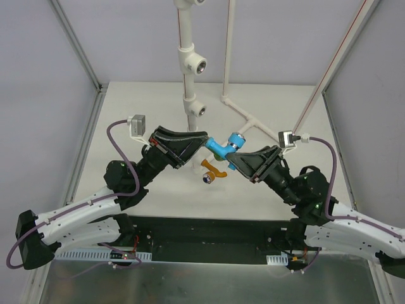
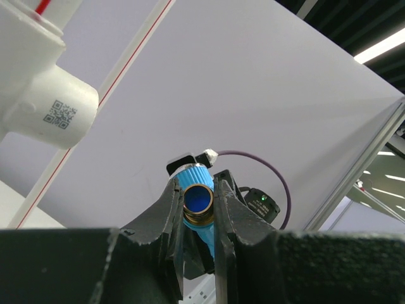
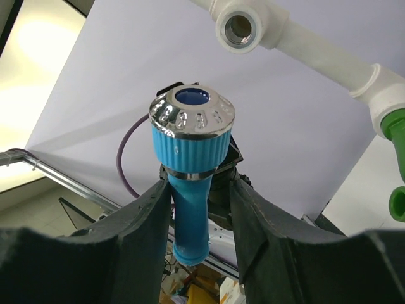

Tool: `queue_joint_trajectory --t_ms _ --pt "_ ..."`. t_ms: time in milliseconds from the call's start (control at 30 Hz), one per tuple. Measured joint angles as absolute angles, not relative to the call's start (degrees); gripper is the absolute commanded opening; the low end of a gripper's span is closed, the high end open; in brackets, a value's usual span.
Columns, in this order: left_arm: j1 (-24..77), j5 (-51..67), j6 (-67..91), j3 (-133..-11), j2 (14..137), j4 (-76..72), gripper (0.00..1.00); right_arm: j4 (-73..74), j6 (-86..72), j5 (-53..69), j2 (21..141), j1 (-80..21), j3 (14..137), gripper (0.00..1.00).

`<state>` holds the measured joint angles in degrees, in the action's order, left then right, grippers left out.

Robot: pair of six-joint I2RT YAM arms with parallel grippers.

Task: Install the water faucets
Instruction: Adjust the water faucet.

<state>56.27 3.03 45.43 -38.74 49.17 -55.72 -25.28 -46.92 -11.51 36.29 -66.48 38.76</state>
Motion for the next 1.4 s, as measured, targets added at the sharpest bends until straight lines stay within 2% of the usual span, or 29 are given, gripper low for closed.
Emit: queue_joint_trajectory --t_ms 433,867,1400 --pt "56.3 3.0 46.4 -37.3 51.3 -63.2 0.00 -34.9 -47.3 -12.9 40.5 -66.5 38.5 0.43" --pt "56.2 3.0 47.1 -36.7 51.7 -64.5 0.00 -37.8 -47.3 -13.2 42.1 -66.5 38.5 0.39" --pt "56.2 5.1 47.4 -36.7 53.4 -65.4 0.00 -37.4 -46.4 -14.3 42.4 -66.5 38.8 0.41"
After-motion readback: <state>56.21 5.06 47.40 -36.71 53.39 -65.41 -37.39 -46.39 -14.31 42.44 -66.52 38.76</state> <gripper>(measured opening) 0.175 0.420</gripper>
